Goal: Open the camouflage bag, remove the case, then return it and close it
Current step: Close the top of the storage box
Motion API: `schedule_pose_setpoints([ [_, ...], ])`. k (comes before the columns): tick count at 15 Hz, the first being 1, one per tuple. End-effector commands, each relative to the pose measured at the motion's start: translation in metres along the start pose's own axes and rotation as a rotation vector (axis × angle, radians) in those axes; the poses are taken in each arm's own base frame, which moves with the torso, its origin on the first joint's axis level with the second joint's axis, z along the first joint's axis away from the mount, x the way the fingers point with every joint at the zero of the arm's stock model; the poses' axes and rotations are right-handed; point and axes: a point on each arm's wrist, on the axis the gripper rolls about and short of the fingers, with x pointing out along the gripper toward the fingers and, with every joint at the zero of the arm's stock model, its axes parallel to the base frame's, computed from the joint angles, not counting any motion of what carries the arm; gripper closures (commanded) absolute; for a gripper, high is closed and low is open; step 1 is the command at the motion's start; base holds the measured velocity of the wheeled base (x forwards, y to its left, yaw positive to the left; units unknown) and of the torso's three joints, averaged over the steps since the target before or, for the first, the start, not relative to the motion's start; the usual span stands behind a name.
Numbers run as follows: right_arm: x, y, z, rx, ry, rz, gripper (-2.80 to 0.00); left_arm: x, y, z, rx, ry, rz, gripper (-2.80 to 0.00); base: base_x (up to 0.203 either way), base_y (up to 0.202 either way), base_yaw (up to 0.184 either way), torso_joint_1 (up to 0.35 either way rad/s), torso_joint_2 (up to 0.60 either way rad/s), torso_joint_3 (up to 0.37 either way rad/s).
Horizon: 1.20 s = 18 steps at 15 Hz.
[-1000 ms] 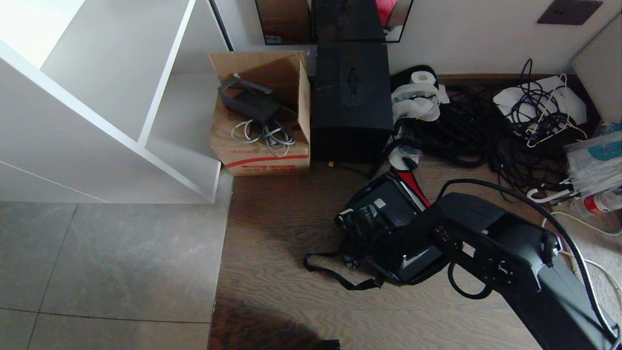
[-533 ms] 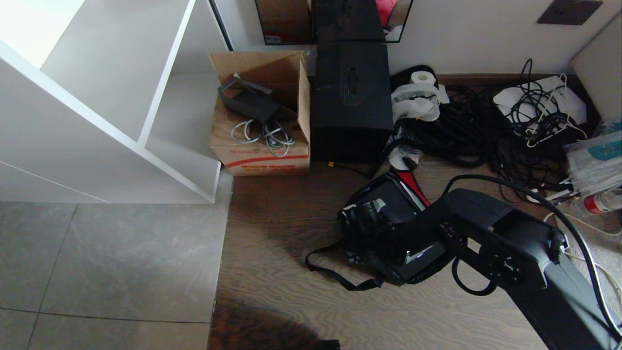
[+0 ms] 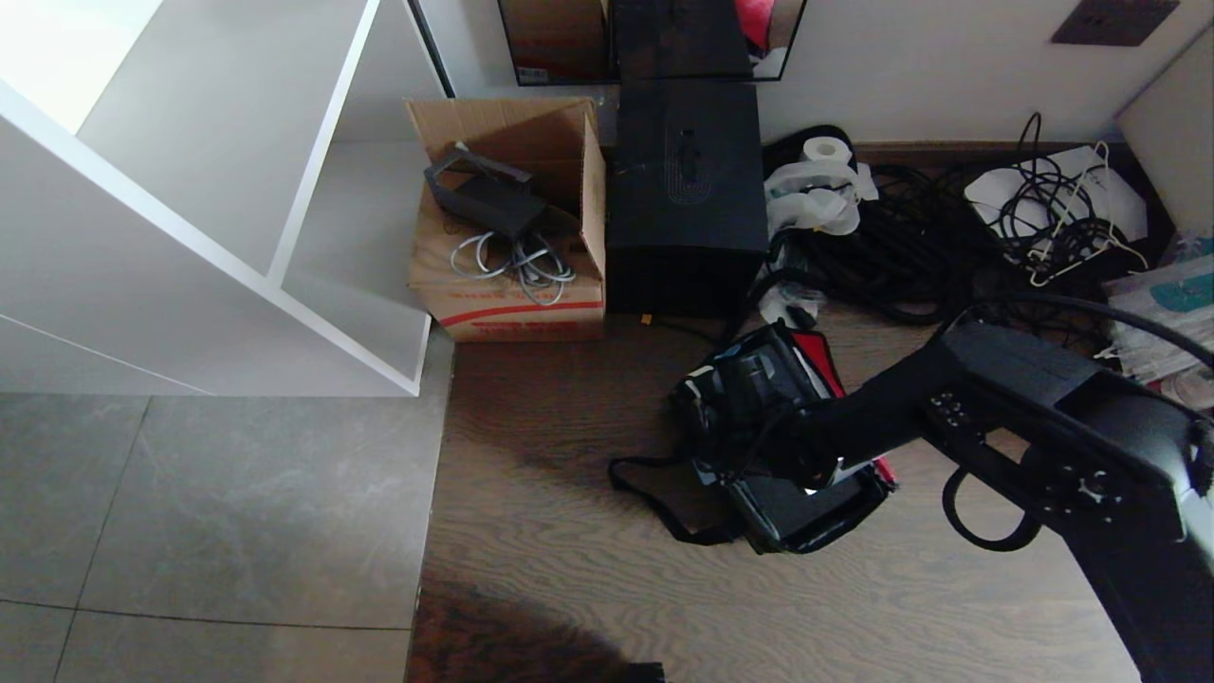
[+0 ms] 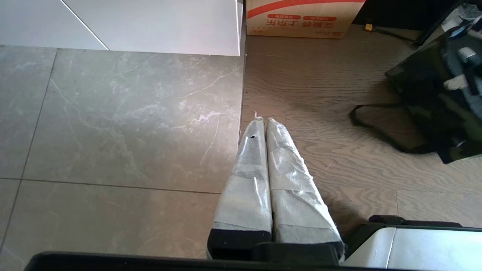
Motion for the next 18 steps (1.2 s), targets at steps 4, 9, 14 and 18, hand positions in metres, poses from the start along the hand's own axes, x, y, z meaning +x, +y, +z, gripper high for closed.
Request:
schedule_pose_setpoints([
  [4, -0.009, 0.000, -0.011, -0.040, 0.054, 0.008, 0.00, 0.000, 0.000, 0.000, 0.000, 0.001, 0.000, 0.00, 0.000, 0.000, 0.000, 0.000, 0.00, 0.000],
  [9, 0.007, 0.008, -0.025, -0.048, 0.081, 0.032, -2.80, 0.000, 0.000, 0.000, 0.000, 0.000, 0.000, 0.00, 0.000, 0.000, 0.000, 0.000, 0.00, 0.000],
  [14, -0.017, -0.001, 0.008, -0.026, -0.029, 0.110, -2.80, 0.000, 0.000, 0.000, 0.000, 0.001, 0.000, 0.00, 0.000, 0.000, 0.000, 0.000, 0.00, 0.000],
  [18, -0.024, -0.023, 0.017, 0.007, -0.063, 0.083, -2.80, 0.000, 0.000, 0.000, 0.000, 0.000, 0.000, 0.00, 0.000, 0.000, 0.000, 0.000, 0.00, 0.000],
])
